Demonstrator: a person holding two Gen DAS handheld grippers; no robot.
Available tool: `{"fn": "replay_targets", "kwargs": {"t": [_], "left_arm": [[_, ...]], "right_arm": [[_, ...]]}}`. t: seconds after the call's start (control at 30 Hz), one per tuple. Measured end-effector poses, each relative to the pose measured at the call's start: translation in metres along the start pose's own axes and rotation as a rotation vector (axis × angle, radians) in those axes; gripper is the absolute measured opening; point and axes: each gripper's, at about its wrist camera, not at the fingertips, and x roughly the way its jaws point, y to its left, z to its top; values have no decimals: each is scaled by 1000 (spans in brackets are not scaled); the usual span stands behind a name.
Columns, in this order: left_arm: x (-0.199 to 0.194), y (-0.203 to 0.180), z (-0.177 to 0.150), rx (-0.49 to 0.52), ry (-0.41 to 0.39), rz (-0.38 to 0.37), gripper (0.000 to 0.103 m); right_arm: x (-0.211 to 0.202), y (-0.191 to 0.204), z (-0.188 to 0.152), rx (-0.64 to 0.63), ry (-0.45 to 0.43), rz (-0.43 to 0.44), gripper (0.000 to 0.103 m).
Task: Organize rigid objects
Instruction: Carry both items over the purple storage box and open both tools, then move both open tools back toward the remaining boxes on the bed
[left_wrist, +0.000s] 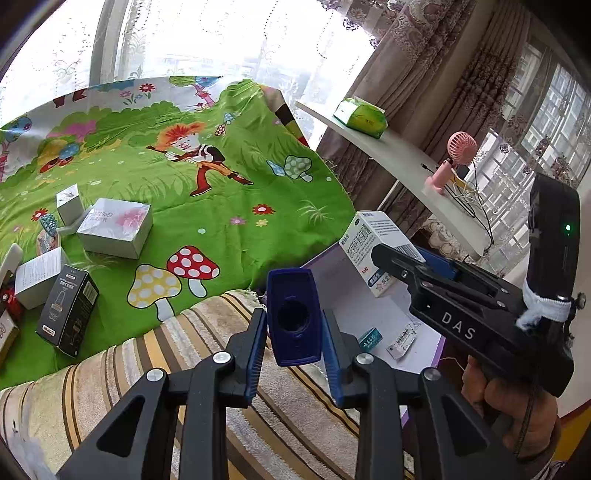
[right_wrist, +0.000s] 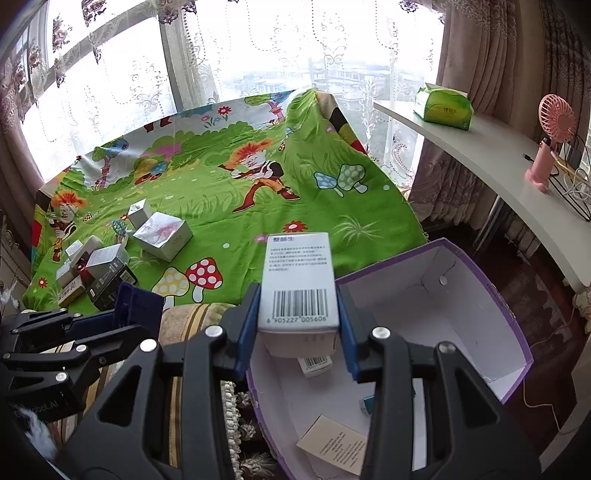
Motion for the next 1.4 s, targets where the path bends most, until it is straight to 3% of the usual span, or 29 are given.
{"fn": "replay_targets", "kwargs": {"t": [0.43, 0.6, 0.67, 0.8, 0.87, 0.97, 1.07, 1.4], "left_arm": [[3, -33, 1, 108, -3, -123, 32], [-2, -29, 2, 87, -26, -117, 49], [-5, -26, 3, 80, -41, -100, 53], [-13, -22, 6, 89, -80, -23, 58], [-17, -21, 8, 103, -104, 50, 60], [-21, -20, 11, 127, -134, 219, 63], [-27, -15, 12, 167, -182, 303, 66], [-49, 31, 24, 180, -234, 450, 74]], "right_arm": [[-14, -36, -4, 77, -28, -66, 45], [-19, -34, -2, 74, -47, -57, 62], [-21, -32, -1, 68, -53, -54, 64], [-23, -27, -1, 55, -57, -46, 64], [-24, -25, 0, 52, -62, -36, 64], [-26, -19, 3, 41, -76, -32, 70], [-29, -13, 5, 35, -91, -28, 77], [-30, 15, 13, -21, -108, -5, 92]]}}
